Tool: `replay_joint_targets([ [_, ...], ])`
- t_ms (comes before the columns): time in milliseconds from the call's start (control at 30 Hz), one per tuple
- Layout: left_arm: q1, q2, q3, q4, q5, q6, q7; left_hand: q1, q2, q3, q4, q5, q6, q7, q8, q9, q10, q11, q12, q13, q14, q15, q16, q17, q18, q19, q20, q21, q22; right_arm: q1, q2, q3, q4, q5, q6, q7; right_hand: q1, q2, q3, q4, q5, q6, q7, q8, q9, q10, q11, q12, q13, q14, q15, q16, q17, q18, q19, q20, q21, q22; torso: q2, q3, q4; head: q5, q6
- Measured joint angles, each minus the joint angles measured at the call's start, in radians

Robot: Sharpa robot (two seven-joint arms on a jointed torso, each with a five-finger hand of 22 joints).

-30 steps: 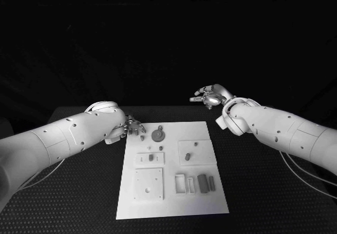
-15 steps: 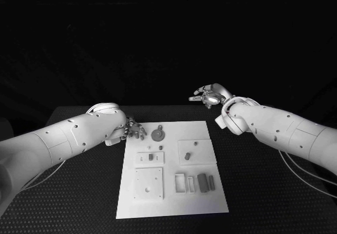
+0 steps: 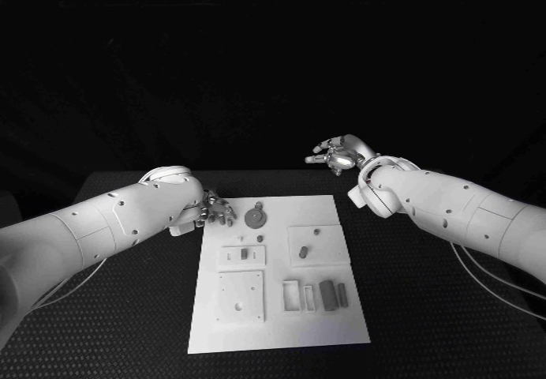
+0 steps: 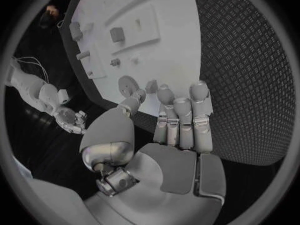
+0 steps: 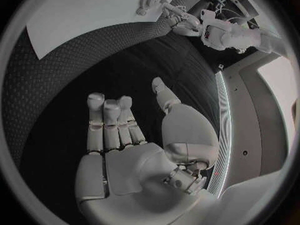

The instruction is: Assemble the parts on the task board

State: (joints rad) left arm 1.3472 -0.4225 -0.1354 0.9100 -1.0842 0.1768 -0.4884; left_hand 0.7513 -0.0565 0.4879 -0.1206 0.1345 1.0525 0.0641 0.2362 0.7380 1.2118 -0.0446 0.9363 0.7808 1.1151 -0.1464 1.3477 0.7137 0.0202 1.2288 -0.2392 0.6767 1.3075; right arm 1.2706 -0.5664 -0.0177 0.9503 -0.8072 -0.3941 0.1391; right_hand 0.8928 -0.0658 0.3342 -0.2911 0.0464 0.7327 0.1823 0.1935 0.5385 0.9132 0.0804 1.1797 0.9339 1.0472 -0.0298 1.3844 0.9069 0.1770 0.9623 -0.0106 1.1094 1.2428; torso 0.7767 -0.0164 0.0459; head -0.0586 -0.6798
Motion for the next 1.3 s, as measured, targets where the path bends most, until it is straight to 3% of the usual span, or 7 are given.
replay_joint_targets([
  [167,0.0,0.0,0.0,-0.001,0.014,0.009,0.001,0.027,0.027,0.003,-0.034,0.014,0.002,-0.002,0.0,-0.002,0.003,-0.003,0.005,-0.004,0.0,0.0,0.004,-0.005,0.0,0.0,0.0,0.005,0.0,-0.001,0.001,0.0,-0.001,0.0,0.0,0.0,0.0,0.0,0.0,0.0,0.0,0.0,0.0,0.0,0.0,0.0,0.0,0.0,0.0,0.0,0.0,0.0,0.0,0.0,0.0,0.0,0.0,0.0,0.0,0.0002,-0.0001,0.0,-0.002],
  [600,0.0,0.001,0.0,-0.005,0.037,0.017,0.004,0.041,0.049,0.008,-0.06,0.025,0.009,-0.002,0.0,-0.004,0.004,-0.004,0.005,-0.009,0.0,0.0,0.005,-0.012,0.0,-0.001,0.002,0.006,0.0,-0.001,0.002,0.0,-0.002,0.0,0.001,0.0,0.0,0.0,-0.003,0.003,0.0,0.0,0.002,0.0,0.0,0.0,0.0,0.004,-0.001,0.0,0.0,0.0,0.0,0.0,0.0,0.0,0.0,-0.001,0.0,-0.0004,0.0,-0.001,-0.006],
  [900,0.0,-0.002,0.0,-0.004,0.058,0.018,0.006,0.077,0.087,0.03,-0.102,0.034,0.047,-0.029,0.029,0.001,0.031,-0.024,0.016,-0.012,0.02,-0.016,0.02,-0.017,0.0,0.017,-0.006,0.024,0.0,-0.001,0.002,0.0,-0.002,0.0,0.002,0.0,0.0,0.0,-0.003,0.003,0.0,0.0,0.002,0.0,0.0,0.0,0.0,0.004,-0.001,0.0,0.0,0.0,-0.001,0.0,0.0,0.0,0.0,-0.001,0.0,-0.0004,-0.0001,-0.001,-0.007],
  [1000,0.0,-0.004,0.001,-0.005,0.069,0.018,0.006,0.113,0.08,0.072,-0.101,-0.003,0.059,-0.041,0.04,0.001,0.045,-0.031,0.02,-0.016,0.024,-0.017,0.028,-0.02,0.0,0.03,-0.004,0.031,0.001,-0.002,0.002,0.0,-0.003,0.0,0.002,0.0,0.0,0.0,-0.003,0.003,0.0,0.0,0.002,0.0,0.0,0.0,0.0,0.004,-0.001,0.0,0.0,0.0,-0.001,0.0,0.0,0.0,0.0,-0.001,0.0,-0.0004,0.0,-0.002,-0.007],
  [1300,0.0,-0.02,0.001,0.007,0.106,0.012,0.007,0.118,0.075,0.093,-0.101,-0.008,0.075,-0.05,0.04,0.001,0.061,-0.039,0.02,-0.018,0.032,-0.018,0.034,-0.021,0.0,0.04,-0.007,0.039,0.0,-0.002,0.002,0.0,-0.004,0.0,0.003,0.0,0.0,0.0,-0.003,0.003,0.0,0.0,0.002,0.0,0.0,0.0,0.0,0.004,-0.002,0.0,0.0,0.0,-0.001,0.0,0.0,0.0,0.0,-0.001,0.0,-0.0004,-0.0001,-0.002,-0.009],
])
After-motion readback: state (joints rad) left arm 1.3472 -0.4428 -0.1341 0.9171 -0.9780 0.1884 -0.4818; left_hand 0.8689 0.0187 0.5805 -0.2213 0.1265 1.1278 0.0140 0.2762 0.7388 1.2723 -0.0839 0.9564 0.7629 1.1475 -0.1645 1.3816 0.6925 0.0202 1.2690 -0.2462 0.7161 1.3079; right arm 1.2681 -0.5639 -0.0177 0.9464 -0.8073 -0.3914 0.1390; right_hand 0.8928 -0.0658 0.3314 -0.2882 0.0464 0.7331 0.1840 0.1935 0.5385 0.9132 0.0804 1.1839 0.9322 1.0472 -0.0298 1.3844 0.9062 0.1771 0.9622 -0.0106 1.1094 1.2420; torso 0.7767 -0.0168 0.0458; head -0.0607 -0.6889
